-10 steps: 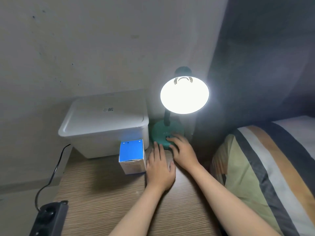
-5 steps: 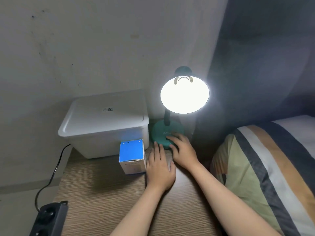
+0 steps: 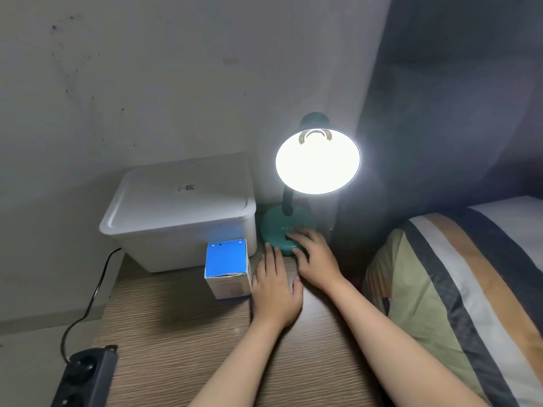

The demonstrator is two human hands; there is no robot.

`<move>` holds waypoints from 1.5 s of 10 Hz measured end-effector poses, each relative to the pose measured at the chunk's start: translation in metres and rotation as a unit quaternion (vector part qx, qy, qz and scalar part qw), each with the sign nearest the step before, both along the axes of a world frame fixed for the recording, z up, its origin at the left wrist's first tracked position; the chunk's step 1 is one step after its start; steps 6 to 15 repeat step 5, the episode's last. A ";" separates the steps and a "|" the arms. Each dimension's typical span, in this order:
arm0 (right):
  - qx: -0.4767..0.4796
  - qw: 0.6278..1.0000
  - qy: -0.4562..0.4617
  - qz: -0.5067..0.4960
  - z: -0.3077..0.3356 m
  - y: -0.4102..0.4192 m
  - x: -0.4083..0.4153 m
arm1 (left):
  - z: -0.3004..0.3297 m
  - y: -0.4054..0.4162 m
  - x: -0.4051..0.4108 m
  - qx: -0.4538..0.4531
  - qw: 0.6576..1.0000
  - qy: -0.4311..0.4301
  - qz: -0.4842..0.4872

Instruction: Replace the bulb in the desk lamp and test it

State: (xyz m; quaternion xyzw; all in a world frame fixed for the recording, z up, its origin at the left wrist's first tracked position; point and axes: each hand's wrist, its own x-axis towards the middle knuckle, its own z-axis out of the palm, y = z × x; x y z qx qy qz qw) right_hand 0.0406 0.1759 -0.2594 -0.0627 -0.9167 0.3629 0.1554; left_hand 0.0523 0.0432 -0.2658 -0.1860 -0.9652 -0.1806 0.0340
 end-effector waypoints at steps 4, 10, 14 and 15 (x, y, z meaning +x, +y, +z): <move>0.007 0.992 -0.102 0.068 0.033 0.008 -0.005 | 0.000 -0.001 -0.001 0.019 0.999 -0.022 -0.031; -0.020 0.996 -0.071 0.056 0.048 -0.001 0.006 | 0.003 0.002 0.001 0.026 0.998 -0.053 -0.014; -0.020 0.996 -0.071 0.056 0.048 -0.001 0.006 | 0.003 0.002 0.001 0.026 0.998 -0.053 -0.014; -0.020 0.996 -0.071 0.056 0.048 -0.001 0.006 | 0.003 0.002 0.001 0.026 0.998 -0.053 -0.014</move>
